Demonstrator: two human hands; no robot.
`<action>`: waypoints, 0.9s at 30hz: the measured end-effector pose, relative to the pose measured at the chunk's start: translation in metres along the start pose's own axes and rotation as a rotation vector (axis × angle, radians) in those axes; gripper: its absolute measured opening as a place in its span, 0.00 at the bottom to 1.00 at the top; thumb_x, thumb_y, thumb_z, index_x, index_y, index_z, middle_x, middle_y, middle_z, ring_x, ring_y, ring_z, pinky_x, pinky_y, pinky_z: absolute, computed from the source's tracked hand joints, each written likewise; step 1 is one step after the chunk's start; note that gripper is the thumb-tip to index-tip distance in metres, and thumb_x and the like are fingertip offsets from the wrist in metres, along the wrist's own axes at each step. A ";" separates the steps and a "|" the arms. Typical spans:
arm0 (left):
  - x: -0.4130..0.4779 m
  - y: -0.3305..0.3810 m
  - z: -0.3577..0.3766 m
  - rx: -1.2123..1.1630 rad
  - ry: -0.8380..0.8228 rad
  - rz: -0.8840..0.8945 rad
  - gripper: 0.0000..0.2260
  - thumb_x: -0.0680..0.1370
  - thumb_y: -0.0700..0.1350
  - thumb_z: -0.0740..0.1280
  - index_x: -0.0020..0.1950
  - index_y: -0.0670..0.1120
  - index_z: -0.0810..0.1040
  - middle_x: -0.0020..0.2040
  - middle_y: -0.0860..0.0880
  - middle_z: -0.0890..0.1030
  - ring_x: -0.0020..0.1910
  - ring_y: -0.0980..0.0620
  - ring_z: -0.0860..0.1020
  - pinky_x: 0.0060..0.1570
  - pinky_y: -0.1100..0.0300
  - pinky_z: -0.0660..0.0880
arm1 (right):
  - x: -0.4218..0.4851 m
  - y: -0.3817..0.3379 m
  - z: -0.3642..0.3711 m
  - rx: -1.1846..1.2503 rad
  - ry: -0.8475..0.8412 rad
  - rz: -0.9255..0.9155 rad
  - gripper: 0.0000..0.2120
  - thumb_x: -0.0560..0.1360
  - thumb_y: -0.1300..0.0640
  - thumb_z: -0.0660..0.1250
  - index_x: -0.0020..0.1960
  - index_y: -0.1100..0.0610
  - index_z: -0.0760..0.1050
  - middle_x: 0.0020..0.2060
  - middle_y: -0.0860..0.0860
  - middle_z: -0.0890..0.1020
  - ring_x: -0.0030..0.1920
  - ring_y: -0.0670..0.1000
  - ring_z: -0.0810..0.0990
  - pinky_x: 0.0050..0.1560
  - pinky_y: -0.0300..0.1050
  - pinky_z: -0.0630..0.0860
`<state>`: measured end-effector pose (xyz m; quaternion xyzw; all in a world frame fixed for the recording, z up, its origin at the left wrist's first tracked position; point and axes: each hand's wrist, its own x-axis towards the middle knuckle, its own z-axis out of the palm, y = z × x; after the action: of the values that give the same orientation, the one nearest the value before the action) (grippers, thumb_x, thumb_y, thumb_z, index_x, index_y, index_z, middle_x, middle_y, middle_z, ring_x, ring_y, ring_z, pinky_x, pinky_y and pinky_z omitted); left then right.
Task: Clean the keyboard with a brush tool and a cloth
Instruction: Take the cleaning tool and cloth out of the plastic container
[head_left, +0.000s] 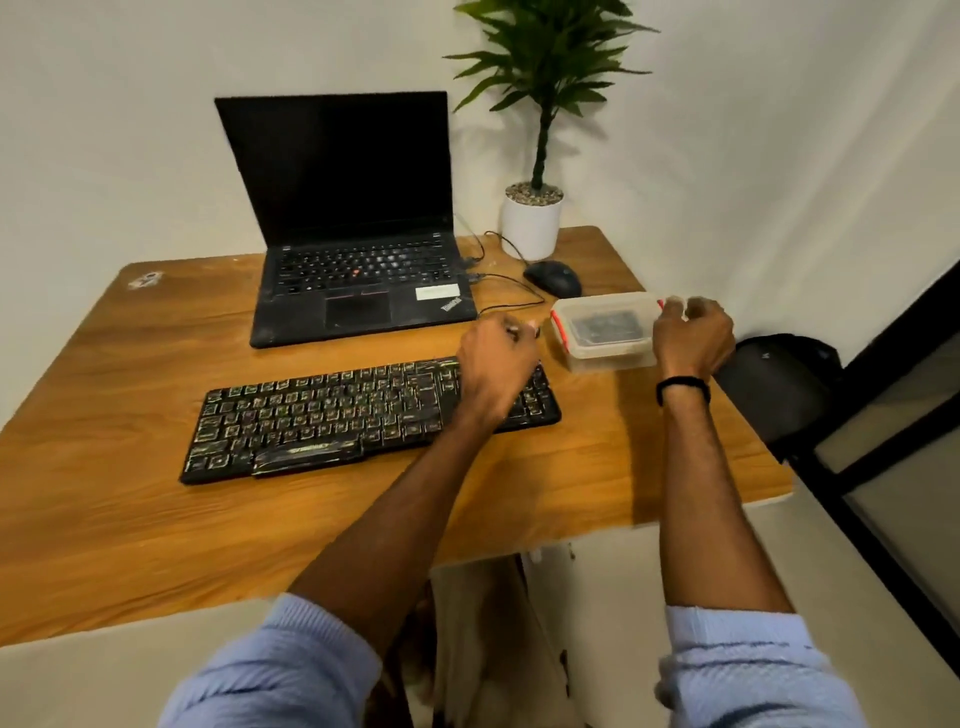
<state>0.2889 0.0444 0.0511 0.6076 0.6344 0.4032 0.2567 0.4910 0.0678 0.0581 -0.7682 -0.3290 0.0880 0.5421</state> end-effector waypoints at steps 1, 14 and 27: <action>0.007 0.009 0.010 0.007 -0.004 -0.028 0.10 0.83 0.49 0.68 0.59 0.45 0.83 0.45 0.50 0.85 0.33 0.58 0.78 0.28 0.67 0.70 | 0.015 0.007 0.000 -0.011 -0.036 0.065 0.20 0.77 0.48 0.67 0.62 0.62 0.79 0.59 0.58 0.82 0.61 0.58 0.79 0.62 0.47 0.73; 0.048 0.017 0.054 -0.076 -0.041 -0.302 0.07 0.76 0.43 0.76 0.39 0.42 0.85 0.35 0.45 0.85 0.38 0.46 0.85 0.44 0.49 0.84 | 0.059 0.049 0.012 0.247 -0.245 0.279 0.16 0.74 0.47 0.73 0.43 0.62 0.84 0.36 0.52 0.83 0.38 0.50 0.81 0.43 0.46 0.81; 0.043 0.013 0.054 -0.290 -0.086 -0.425 0.10 0.78 0.43 0.75 0.46 0.36 0.85 0.34 0.43 0.85 0.35 0.45 0.87 0.45 0.45 0.85 | 0.066 0.056 0.012 0.219 -0.236 0.355 0.13 0.71 0.51 0.75 0.33 0.57 0.80 0.37 0.54 0.85 0.36 0.52 0.81 0.45 0.51 0.84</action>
<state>0.3344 0.0966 0.0400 0.4343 0.6718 0.4006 0.4468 0.5588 0.1054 0.0182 -0.7350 -0.2384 0.3060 0.5562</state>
